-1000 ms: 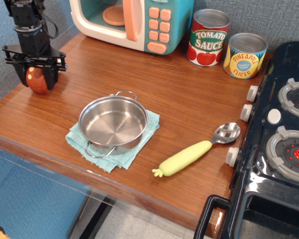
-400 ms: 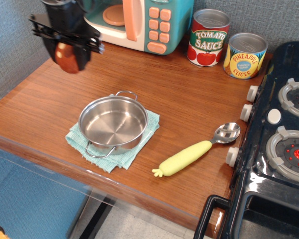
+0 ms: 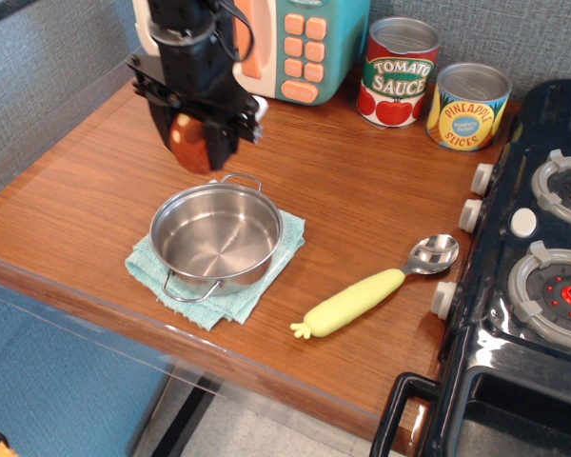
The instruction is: Drop the mushroom into the pot.
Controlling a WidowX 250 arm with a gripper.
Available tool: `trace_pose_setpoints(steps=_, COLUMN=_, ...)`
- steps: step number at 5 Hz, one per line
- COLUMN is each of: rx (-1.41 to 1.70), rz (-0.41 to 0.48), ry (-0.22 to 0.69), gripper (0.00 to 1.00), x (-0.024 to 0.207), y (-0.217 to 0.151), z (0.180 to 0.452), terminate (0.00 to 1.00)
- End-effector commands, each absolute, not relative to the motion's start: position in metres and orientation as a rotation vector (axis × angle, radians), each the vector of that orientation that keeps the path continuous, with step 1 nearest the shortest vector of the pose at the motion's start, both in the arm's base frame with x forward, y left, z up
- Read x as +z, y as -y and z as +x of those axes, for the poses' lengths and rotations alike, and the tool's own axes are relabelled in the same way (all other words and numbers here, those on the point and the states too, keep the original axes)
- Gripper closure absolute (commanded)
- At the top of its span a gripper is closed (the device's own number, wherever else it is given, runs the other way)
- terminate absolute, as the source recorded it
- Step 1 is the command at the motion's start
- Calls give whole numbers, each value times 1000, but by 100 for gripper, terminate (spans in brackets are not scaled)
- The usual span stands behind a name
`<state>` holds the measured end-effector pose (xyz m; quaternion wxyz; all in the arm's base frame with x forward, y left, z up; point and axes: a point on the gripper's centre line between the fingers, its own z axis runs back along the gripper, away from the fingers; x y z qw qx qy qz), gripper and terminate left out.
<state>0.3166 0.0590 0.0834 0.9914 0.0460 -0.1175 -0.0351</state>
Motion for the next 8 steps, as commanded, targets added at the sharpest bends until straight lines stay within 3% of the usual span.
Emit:
trace_pose_setpoints(steps=1, rx=-82, rz=82, ry=289, gripper=100, x=95, y=-55, z=297, terminate=0)
trace_pose_setpoints(steps=2, rx=-92, rz=87, ry=288, gripper=0, x=98, y=-53, z=294, terminate=0)
trace_pose_setpoints(steps=7, rx=3, rz=90, ry=253, gripper=0, x=110, y=-41, z=280, terminate=0)
trace_pose_setpoints(steps=8, rx=3, rz=90, ry=253, gripper=0, x=110, y=-41, z=280, terminate=100)
